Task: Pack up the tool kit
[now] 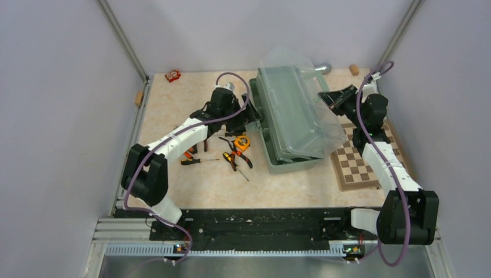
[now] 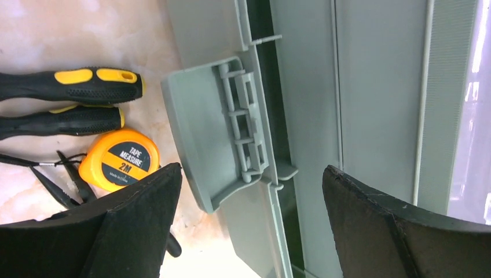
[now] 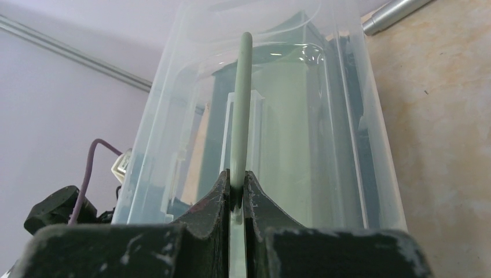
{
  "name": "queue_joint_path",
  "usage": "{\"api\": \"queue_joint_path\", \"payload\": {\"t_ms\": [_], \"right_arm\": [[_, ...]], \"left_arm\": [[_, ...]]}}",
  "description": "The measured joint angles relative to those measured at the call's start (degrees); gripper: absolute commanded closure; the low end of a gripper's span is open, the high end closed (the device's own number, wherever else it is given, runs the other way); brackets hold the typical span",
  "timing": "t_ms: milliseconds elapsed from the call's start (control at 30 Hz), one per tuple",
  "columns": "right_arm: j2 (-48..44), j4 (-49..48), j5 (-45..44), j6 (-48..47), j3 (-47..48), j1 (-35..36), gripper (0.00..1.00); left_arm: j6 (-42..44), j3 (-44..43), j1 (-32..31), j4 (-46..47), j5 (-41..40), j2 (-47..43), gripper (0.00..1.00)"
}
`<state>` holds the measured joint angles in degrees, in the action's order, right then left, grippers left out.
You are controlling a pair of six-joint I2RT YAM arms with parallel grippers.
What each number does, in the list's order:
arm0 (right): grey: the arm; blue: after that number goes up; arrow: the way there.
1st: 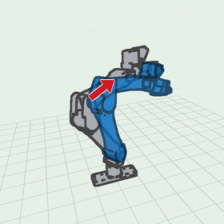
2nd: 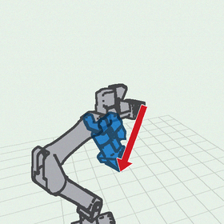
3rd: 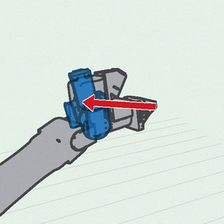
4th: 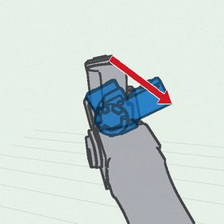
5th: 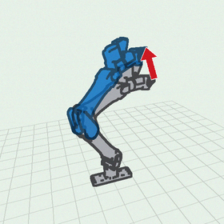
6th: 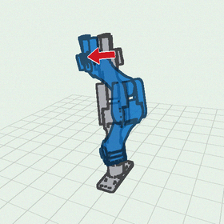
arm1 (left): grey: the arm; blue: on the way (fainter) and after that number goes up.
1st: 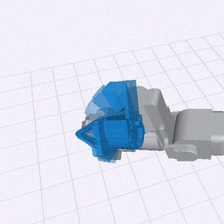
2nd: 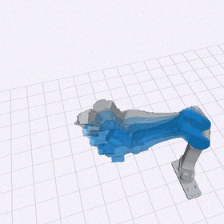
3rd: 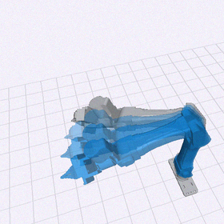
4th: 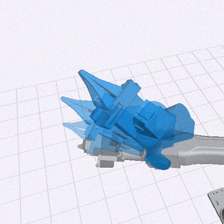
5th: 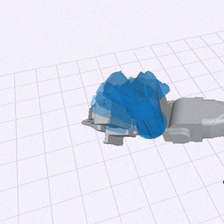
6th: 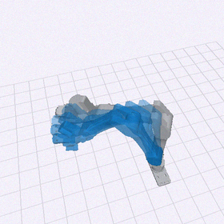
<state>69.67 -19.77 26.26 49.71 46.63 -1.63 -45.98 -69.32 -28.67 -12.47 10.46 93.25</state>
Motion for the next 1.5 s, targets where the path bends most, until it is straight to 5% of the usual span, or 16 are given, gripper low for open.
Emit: {"api": "queue_joint_path", "payload": {"t_ms": [600, 733, 1000, 1400, 1500], "right_arm": [[0.00, 0.96, 2.03, 0.13, 0.72, 0.00, 1.00], [0.00, 0.98, 2.23, 0.42, 0.72, 0.00, 1.00], [0.00, 1.05, 2.54, 0.46, 0.74, 0.28, 1.00], [-0.02, 3.98, 2.10, -0.17, 2.16, 1.49, 1.00], [-0.02, 4.39, 2.01, -0.39, 2.29, 1.49, 1.00]], "left_arm": [[6.45, -21.35, 4.35, -9.20, -9.01, 12.68, 0.14], [7.67, -26.95, 4.31, -10.34, -9.07, 17.35, 0.22], [9.35, -30.64, 4.31, -12.44, -9.03, 23.76, 0.55], [10.12, -31.95, 4.31, -11.45, -6.38, 26.34, 0.55], [9.75, -32.15, 4.31, -11.06, -5.35, 27.10, 0.76]]}}
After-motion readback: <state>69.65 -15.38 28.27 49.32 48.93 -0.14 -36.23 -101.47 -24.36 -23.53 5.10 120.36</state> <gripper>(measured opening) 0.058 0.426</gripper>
